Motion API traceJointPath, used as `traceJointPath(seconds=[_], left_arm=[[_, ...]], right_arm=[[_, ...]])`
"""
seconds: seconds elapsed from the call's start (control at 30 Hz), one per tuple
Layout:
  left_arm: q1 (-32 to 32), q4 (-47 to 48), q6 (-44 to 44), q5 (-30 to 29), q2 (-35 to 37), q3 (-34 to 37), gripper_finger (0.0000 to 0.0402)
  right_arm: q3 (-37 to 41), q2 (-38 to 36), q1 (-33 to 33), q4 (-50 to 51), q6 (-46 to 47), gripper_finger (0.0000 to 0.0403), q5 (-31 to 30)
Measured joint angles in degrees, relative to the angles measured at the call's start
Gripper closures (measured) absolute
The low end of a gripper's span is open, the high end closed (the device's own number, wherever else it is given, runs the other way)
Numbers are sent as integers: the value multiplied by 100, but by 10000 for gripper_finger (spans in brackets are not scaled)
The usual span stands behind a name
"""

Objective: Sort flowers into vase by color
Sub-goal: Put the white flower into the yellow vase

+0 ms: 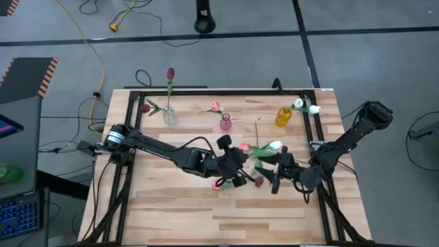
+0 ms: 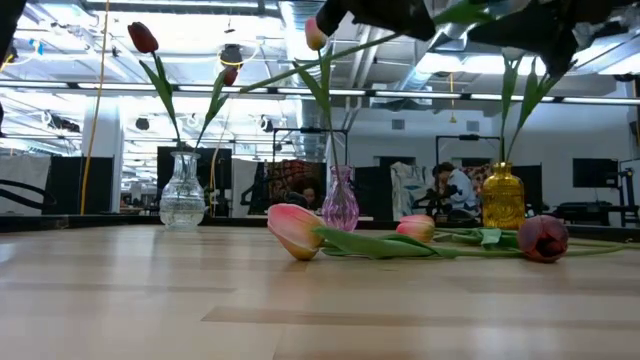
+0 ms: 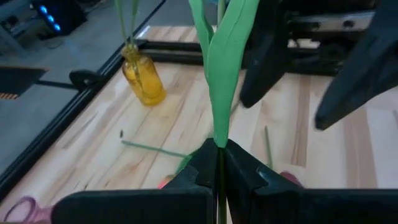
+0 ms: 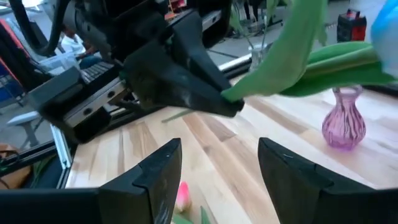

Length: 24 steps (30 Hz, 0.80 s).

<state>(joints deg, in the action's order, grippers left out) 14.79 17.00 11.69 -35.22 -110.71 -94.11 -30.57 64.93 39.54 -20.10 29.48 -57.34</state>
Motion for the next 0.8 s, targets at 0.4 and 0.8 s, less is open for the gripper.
traceJointPath(seconds=[0.4, 0.8], left_arm=[[183, -768, -397, 104, 8, 0, 401], [190, -886, -399, 212, 8, 0, 401]], right_arm=[[0, 0, -72, -1311, -1617, 163, 55], [0, 0, -150, -1921, -2245, 200, 651]])
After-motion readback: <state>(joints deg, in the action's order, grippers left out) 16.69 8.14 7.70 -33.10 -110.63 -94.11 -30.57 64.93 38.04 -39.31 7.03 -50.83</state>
